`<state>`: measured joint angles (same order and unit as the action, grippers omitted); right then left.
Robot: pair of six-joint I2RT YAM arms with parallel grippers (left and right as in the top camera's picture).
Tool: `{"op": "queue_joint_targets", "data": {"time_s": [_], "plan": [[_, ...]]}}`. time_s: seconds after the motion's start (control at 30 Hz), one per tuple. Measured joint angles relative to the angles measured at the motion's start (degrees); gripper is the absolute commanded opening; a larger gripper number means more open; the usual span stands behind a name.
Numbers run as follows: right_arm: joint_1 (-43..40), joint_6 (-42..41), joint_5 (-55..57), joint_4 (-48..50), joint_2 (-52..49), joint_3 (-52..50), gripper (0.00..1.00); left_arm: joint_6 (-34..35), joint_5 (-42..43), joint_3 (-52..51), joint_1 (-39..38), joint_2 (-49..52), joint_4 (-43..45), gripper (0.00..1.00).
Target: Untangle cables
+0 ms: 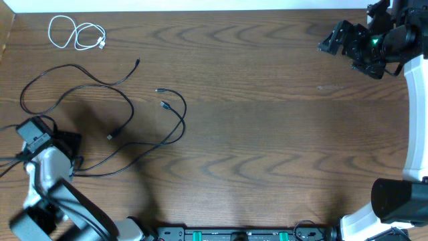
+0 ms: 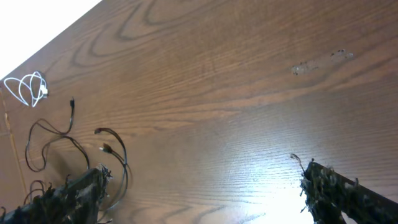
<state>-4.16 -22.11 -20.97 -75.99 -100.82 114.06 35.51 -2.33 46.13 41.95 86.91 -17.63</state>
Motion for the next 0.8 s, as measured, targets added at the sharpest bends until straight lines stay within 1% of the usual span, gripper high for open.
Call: {"op": "queue_joint_targets", "data": {"time_s": [0.1,0.23,0.33,0.43,0.6,0.67,0.8], "plan": [[0.0,0.0,0.0,0.0,0.0,0.0,0.99,0.0,4.1,0.0,0.0,-5.7,0.1,0.87],[0.0,0.0,0.0,0.0,0.0,0.0,0.99,-0.5,11.6,0.1,-0.6,-11.9,0.1,0.87],[0.0,0.0,0.0,0.2,0.0,0.0,0.99,-1.5,16.0,0.1,-4.3,-14.5,0.0,0.87],[0.4,0.0,0.0,0.4,0.0,0.0,0.99,-3.8,18.3,0.1,-11.5,-14.9,-0.3,0.84],[2.6,0.0,0.0,0.8,0.0,0.0,0.99,-11.3,19.6,0.1,-29.5,-13.1,-0.4,0.83],[3.4,0.0,0.0,0.8,0.0,0.0,0.99,-14.5,19.3,0.1,-35.2,-11.5,-0.4,0.84],[4.4,0.0,0.7,0.9,0.0,0.0,0.99,-21.2,18.5,0.1,-42.8,-8.3,-0.4,0.83]]}}
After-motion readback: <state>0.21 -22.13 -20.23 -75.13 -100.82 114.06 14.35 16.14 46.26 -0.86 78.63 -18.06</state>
